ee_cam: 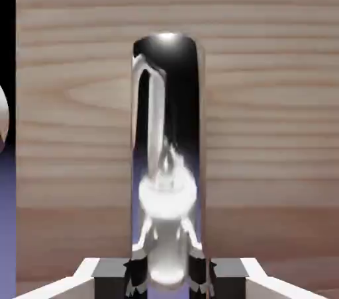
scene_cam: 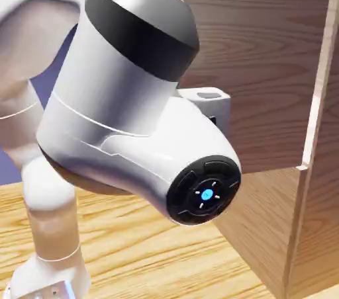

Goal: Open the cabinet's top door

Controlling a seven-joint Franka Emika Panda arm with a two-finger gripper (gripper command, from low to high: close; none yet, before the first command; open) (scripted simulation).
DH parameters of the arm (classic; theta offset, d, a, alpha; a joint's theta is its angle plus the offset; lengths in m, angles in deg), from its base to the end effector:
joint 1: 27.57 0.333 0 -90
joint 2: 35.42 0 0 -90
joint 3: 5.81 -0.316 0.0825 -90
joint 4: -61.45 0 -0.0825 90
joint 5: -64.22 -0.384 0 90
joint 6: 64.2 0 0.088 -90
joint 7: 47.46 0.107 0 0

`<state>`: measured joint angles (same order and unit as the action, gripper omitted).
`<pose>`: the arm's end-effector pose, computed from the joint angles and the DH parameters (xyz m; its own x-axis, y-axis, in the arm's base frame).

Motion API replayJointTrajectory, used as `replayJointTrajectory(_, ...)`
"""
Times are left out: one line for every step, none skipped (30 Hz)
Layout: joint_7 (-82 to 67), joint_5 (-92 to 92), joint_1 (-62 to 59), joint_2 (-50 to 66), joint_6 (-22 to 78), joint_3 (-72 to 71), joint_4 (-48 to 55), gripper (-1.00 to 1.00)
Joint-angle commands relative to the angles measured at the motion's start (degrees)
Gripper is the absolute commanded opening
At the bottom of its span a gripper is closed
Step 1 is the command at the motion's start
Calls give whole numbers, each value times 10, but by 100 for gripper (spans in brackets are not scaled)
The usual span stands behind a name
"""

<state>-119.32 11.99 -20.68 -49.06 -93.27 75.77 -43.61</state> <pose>0.1463 -0.3711 0.5970 0.7013 -0.0946 0.7066 0.7001 -0.0955 -0.7076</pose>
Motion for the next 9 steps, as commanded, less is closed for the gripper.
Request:
replayJointTrajectory(3,1,20,-4,-1,16,5,-100)
replayJointTrajectory(7,3,41,-9,-2,33,9,-100)
replayJointTrajectory(11,5,62,-15,-3,49,14,-100)
replayJointTrajectory(16,7,83,-22,-6,64,18,-100)
replayJointTrajectory(22,10,103,-31,-8,79,23,-100)
replayJointTrajectory(29,13,124,-40,-10,93,29,-100)
replayJointTrajectory(37,16,145,-51,-12,106,36,-100)
replayJointTrajectory(45,20,166,-62,-14,118,45,-100)
replayJointTrajectory(54,23,186,-74,-16,130,53,-100)
